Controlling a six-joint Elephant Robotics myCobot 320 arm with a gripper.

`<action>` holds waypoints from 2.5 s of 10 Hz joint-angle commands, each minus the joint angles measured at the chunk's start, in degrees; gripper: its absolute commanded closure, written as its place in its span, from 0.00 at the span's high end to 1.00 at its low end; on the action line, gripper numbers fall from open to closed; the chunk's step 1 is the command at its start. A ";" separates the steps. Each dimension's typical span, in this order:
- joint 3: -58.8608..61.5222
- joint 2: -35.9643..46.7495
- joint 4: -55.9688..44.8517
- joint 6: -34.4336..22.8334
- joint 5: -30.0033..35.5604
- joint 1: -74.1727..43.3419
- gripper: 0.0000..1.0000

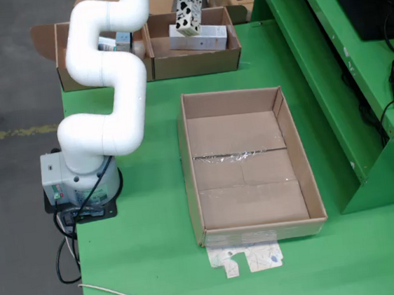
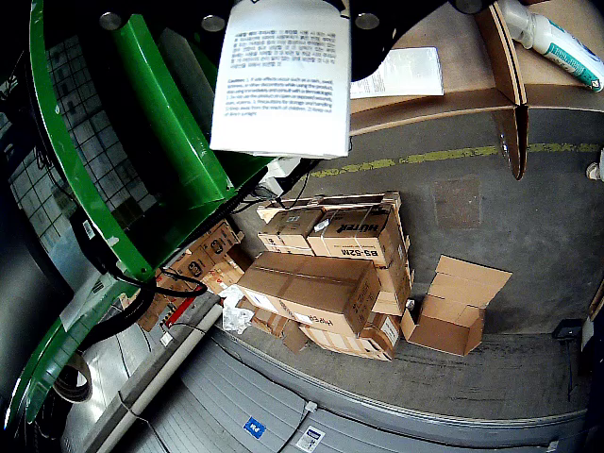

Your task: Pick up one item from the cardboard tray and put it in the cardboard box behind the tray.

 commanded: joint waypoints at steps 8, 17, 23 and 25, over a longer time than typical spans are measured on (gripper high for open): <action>1.75 -3.18 0.77 0.00 -0.59 -1.81 0.00; 1.75 -7.29 0.78 0.00 -0.59 -2.23 0.00; 1.75 -8.85 0.78 -0.45 -0.59 -1.79 0.00; 1.75 -9.60 0.78 -0.45 -0.58 -1.70 0.00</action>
